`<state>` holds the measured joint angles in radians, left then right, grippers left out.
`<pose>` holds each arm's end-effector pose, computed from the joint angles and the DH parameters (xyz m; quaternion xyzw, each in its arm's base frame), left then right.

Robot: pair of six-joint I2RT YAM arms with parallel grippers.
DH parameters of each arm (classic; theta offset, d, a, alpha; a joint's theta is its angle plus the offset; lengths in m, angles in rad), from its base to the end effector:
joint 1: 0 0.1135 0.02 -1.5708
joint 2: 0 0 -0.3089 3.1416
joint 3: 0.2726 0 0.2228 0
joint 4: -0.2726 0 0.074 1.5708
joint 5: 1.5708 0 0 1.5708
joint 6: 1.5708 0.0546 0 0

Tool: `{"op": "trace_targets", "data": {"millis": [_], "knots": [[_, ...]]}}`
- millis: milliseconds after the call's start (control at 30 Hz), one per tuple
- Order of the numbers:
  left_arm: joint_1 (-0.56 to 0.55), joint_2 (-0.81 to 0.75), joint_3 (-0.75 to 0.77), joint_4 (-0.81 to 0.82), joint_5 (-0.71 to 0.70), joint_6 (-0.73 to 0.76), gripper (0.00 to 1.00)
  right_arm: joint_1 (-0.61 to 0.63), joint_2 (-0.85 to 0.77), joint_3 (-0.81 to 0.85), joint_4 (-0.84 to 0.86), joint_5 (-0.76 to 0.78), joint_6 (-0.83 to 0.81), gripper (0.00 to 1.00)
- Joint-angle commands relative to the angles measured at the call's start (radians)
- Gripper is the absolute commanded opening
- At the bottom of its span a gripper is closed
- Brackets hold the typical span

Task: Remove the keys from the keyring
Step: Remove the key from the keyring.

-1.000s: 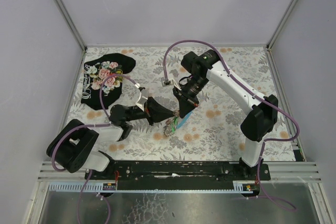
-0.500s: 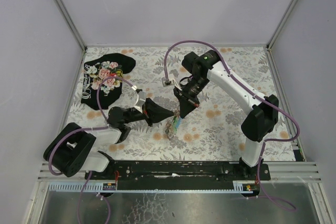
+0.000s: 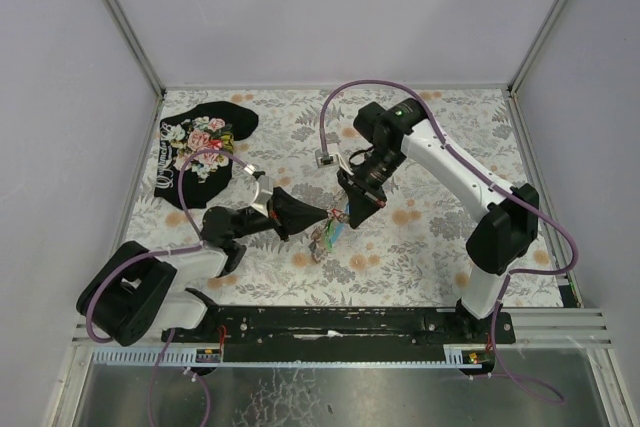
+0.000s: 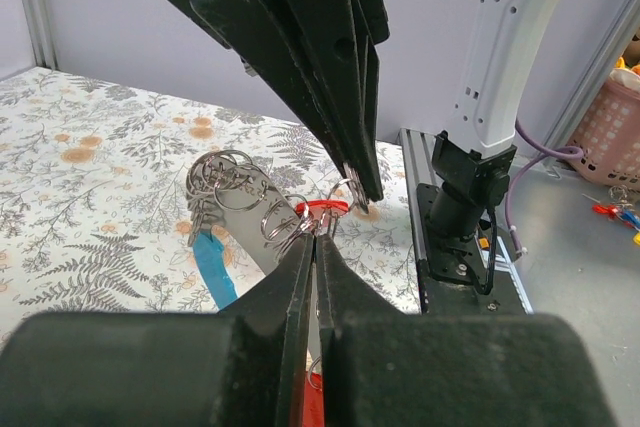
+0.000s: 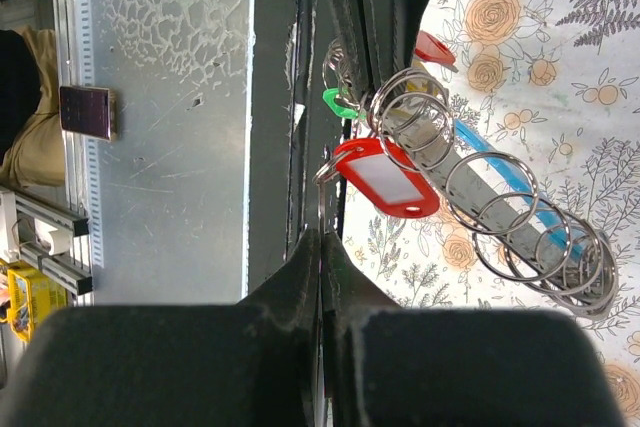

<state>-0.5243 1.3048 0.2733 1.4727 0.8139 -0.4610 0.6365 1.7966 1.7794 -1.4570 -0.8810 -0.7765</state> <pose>0.1544 -0.1351 0.3058 0.3497 0.4807 -0.5535 0.5833 0.2285 0.2212 0.3626 -0.6022 0.6739 0.4218 0.0734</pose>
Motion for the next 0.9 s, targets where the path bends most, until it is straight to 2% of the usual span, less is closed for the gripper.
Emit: {"op": "trace_targets", "data": {"millis": [0,500,700,867], "knots": [[0.007,-0.031,-0.003,0.034,-0.042,0.031,0.00,-0.002,-0.036,-0.010,-0.017,-0.013,-0.023,0.00],[0.007,-0.073,-0.041,0.067,-0.106,0.058,0.00,0.002,-0.027,-0.071,-0.014,-0.024,-0.042,0.01],[0.008,-0.070,-0.042,0.081,-0.112,0.054,0.00,0.005,-0.016,-0.059,-0.016,-0.085,-0.047,0.01],[0.007,-0.067,-0.053,0.116,-0.120,0.033,0.00,0.003,-0.006,-0.058,-0.014,-0.122,-0.043,0.08]]}}
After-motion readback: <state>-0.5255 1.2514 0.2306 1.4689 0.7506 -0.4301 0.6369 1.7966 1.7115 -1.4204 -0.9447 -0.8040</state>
